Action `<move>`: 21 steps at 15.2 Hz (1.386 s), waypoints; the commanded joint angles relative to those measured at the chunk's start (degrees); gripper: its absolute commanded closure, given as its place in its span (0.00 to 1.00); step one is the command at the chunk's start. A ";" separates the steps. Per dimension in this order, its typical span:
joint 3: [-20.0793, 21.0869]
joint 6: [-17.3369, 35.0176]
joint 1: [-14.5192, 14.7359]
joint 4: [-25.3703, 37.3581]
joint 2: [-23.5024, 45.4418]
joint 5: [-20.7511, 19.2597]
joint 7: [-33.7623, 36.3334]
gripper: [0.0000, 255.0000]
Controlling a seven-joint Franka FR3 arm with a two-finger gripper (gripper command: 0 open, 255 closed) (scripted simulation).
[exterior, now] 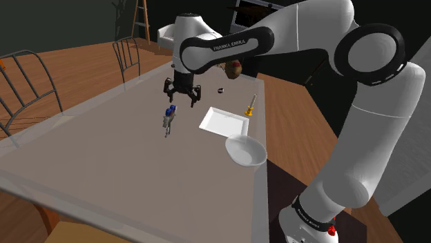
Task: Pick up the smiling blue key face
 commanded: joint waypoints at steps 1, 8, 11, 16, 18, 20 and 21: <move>-0.74 -0.40 0.90 4.98 5.03 -1.47 3.98 0.00; -2.06 1.27 1.92 8.90 11.01 -2.97 7.73 0.00; -2.30 3.46 2.01 7.76 12.13 -3.51 8.28 0.00; -2.29 3.44 2.07 7.84 12.20 -3.53 8.34 1.00; -2.29 3.44 2.06 7.82 12.19 -3.52 8.34 1.00; -2.29 3.43 2.07 7.83 12.19 -3.52 8.34 1.00; -2.30 3.44 2.06 7.83 12.19 -3.53 8.33 1.00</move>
